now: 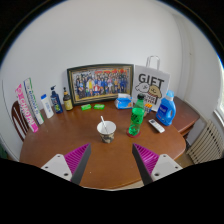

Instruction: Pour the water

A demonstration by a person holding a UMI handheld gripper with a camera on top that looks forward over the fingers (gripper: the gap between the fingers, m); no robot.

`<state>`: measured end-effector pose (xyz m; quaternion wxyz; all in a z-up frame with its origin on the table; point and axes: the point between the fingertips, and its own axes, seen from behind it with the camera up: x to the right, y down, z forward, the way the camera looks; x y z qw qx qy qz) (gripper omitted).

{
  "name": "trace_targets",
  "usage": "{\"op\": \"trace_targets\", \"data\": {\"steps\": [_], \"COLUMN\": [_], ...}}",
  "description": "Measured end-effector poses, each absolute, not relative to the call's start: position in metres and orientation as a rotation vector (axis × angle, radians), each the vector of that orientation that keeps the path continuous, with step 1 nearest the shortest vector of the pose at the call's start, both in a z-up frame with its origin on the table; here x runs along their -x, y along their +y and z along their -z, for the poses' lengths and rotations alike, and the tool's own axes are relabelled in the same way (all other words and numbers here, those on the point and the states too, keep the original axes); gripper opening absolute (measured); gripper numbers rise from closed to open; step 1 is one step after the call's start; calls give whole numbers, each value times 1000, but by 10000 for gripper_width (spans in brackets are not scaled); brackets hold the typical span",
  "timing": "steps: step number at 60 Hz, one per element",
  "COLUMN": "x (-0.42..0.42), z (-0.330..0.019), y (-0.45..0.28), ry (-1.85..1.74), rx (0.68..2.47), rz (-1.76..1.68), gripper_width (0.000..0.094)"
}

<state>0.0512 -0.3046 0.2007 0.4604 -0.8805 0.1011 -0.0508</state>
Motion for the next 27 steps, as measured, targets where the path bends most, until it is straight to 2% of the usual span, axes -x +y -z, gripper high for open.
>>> {"op": "trace_targets", "data": {"steps": [27], "x": [-33], "z": [-223], "y": [-343], "ry": [217], "rx": [2143], "rz": [196], "gripper_width": [852]}}
